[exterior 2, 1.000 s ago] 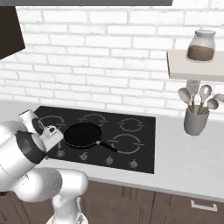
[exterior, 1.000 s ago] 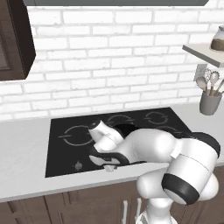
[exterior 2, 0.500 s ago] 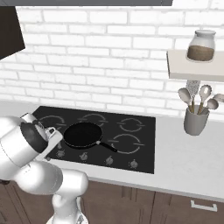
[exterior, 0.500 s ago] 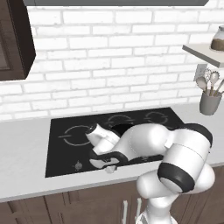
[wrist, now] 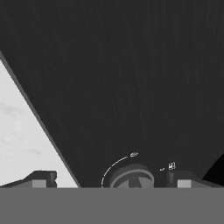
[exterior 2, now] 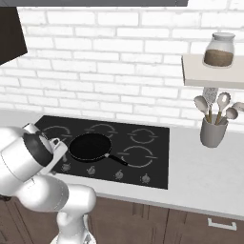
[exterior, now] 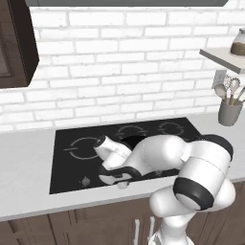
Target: Turn off the front center burner of the stove.
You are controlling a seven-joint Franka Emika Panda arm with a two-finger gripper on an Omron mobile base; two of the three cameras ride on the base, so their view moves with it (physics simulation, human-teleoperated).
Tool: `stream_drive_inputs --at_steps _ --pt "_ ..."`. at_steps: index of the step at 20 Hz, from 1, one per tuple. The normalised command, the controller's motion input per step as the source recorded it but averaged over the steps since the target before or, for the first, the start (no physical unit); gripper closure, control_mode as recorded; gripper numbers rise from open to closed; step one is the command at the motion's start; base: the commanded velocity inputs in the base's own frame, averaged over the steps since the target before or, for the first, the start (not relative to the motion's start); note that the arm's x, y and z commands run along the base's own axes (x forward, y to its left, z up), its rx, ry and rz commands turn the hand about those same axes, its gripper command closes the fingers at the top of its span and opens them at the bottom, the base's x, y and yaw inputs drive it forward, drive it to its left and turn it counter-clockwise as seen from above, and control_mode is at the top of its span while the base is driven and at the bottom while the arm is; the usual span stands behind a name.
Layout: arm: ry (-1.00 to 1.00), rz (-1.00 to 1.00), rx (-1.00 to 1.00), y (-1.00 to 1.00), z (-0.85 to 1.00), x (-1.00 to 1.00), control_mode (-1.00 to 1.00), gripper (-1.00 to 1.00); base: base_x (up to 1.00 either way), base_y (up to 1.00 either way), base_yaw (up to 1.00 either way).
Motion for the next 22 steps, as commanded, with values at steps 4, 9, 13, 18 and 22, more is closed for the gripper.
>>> stream_drive_inputs --at_steps 4,9,13,18,22 --pt "0.0 0.1 0.0 -0.28 0.0 0.0 -1.0 -1.0 0.0 0.0 0.0" --pt "0.01 0.04 0.0 -0.16 0.0 0.0 -1.0 -1.0 0.0 0.0 0.0" --pt "0.08 0.02 0.0 0.0 -0.08 0.02 -1.0 -1.0 0.0 0.0 0.0" --pt "0.08 0.0 0.0 0.0 -0.07 0.11 -1.0 -1.0 0.0 0.0 0.0" --pt "0.05 0.0 0.0 0.0 0.0 0.07 -1.0 -1.0 0.0 0.0 0.0"
